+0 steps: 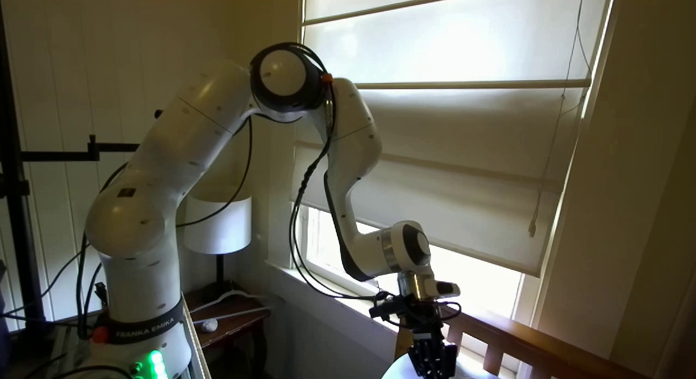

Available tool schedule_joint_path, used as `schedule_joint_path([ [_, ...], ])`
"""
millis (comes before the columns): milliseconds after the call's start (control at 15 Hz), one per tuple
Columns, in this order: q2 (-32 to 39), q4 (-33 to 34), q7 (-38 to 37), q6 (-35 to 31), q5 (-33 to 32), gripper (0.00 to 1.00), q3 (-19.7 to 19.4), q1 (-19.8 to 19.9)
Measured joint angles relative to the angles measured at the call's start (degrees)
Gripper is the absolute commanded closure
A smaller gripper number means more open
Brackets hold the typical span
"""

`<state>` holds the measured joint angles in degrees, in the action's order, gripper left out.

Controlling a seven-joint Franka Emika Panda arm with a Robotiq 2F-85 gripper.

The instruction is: Put the book on the table

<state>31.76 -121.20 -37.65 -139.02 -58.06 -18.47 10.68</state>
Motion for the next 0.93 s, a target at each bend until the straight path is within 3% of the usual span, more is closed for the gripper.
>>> schedule_joint_path([
  [400, -16.6, -13.6, -0.1, -11.8, -11.8, 0.94, -3.6, 1.8],
  [667, -25.3, -19.6, 9.9, -19.0, -14.1, 0.94, -4.1, 6.0],
  [933, -27.3, -21.9, 21.3, -27.2, -14.0, 0.94, -5.8, 8.6],
])
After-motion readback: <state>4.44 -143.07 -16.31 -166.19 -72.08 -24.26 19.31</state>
